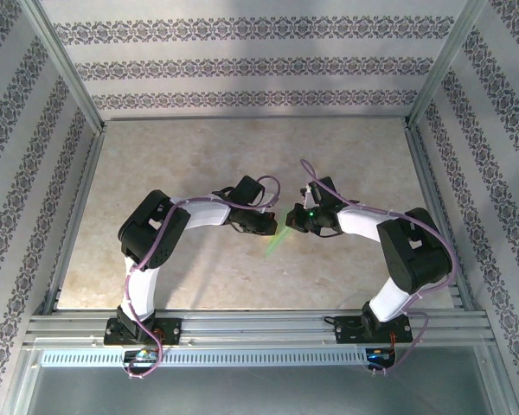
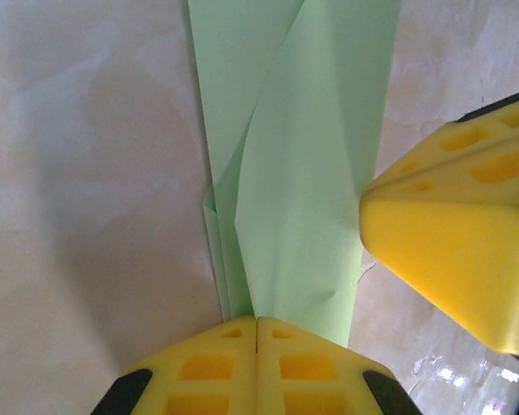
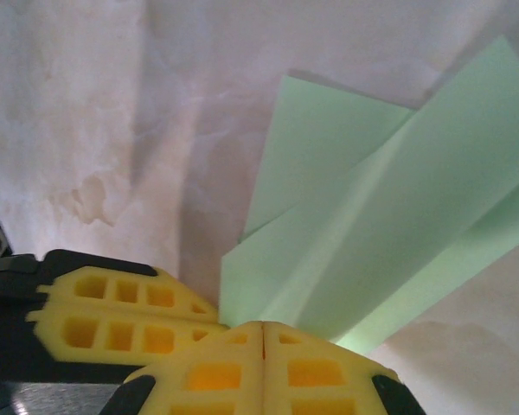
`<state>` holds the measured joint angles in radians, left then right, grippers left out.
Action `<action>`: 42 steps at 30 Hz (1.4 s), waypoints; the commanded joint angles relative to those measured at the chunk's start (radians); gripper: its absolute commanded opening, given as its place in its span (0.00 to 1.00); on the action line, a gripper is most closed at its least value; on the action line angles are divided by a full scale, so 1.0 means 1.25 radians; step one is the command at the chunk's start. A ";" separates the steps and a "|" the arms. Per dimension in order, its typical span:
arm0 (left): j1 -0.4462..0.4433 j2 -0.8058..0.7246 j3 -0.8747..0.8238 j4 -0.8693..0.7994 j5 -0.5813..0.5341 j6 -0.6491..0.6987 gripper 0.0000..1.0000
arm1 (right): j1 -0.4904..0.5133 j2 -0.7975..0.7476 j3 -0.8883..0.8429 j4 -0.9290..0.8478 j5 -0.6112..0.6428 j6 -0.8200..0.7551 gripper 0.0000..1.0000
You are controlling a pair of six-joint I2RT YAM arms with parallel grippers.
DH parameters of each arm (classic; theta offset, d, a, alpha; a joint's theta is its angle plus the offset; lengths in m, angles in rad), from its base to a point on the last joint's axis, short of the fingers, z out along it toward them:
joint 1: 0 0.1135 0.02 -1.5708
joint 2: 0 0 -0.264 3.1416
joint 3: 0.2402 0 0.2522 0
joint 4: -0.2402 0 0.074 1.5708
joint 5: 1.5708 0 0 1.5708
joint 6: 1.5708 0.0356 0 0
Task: Fold a paper plane with a square sheet of paper (fold left side to right side)
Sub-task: Fold the wing for the fifth time at the center of the table.
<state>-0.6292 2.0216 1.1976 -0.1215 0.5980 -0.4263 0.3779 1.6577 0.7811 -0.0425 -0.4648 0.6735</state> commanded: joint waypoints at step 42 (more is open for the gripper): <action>0.040 -0.189 0.041 -0.194 -0.091 0.041 0.13 | 0.009 0.061 -0.086 -0.022 0.065 -0.010 0.00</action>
<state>-0.5926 1.8603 1.2304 -0.2710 0.4988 -0.4107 0.3779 1.6894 0.7231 0.0349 -0.4427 0.6563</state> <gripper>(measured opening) 0.140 0.055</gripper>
